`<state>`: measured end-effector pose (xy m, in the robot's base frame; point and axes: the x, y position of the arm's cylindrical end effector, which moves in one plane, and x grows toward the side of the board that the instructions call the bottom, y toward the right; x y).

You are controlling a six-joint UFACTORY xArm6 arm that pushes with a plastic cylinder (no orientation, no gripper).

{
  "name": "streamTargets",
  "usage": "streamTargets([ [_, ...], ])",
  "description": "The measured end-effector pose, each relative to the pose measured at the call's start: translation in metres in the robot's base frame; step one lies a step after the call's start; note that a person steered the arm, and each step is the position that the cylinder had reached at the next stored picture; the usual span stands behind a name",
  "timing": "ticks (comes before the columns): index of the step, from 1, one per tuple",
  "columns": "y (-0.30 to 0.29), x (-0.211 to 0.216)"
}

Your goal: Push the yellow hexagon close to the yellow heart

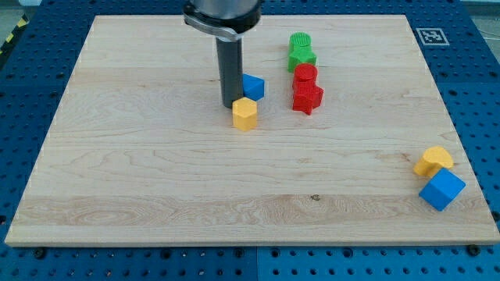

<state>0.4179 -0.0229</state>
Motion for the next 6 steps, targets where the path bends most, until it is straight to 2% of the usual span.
streamTargets([
  [4, 0.006, 0.082],
  [5, 0.010, 0.094],
  [6, 0.038, 0.093],
])
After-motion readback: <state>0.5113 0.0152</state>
